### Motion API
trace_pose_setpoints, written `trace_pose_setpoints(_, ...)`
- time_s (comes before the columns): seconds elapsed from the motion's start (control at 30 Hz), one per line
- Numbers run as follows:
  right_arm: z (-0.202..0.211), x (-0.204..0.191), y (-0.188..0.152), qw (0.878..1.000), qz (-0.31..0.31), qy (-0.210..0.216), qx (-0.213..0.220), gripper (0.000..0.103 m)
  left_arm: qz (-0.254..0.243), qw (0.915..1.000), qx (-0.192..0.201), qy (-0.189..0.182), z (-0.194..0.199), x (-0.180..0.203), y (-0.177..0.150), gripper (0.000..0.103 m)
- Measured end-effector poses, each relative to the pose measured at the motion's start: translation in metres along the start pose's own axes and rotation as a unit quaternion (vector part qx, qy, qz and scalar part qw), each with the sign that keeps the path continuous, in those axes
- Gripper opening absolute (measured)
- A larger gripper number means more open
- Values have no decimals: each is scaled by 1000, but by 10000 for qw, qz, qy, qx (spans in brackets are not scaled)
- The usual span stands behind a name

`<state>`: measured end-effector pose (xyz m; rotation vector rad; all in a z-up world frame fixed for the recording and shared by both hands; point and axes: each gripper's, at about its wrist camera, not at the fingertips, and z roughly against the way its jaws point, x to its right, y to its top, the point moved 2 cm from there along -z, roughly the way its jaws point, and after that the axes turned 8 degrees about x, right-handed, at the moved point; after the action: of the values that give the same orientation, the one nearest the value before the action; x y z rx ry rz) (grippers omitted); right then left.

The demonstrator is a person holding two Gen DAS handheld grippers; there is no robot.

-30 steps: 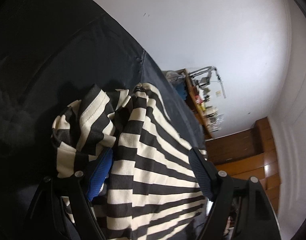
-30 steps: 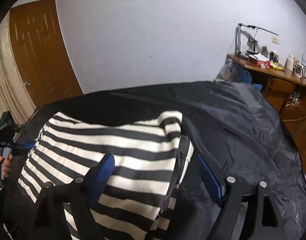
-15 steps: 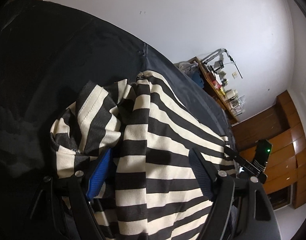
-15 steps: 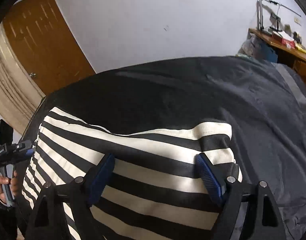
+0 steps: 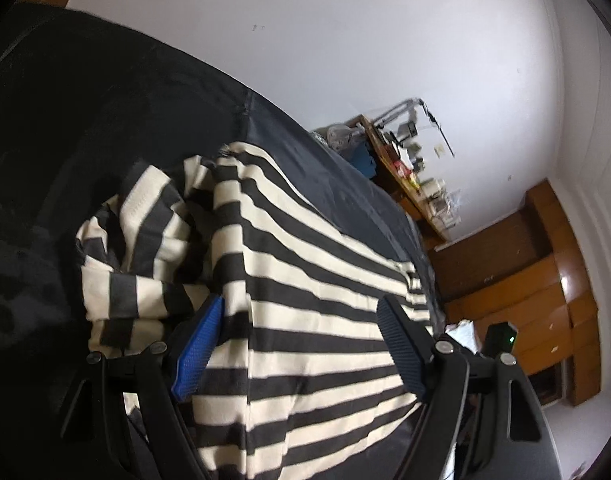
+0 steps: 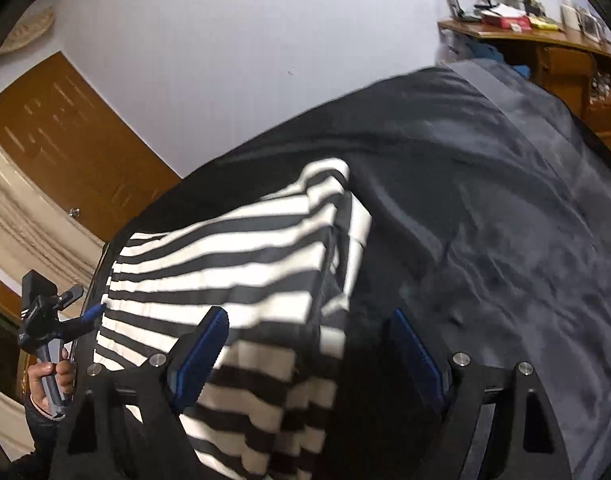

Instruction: Fold clothes

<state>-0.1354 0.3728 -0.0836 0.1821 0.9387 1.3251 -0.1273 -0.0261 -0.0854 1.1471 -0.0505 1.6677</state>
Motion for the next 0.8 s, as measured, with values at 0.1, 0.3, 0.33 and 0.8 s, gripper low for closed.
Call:
trace_pose_setpoints(0.1,2,4,-6,9999,-117,51,-21,85,137,9993,152,298,10,-15,4,82)
trace_pose_setpoints(0.3,-7,13,0,9998,-205,-38,6,85,368,9944,417,904,27,-54,16,84)
trace_pose_setpoints(0.33,-10,14,1,9997,-236,-42,-2,85,402,9938,384,965,27,-60,17,84)
trace_pose_setpoints(0.8,-41,-9,12,9983,368,437,-140,86,-194,9991,-153,340,-11,-35,14,103)
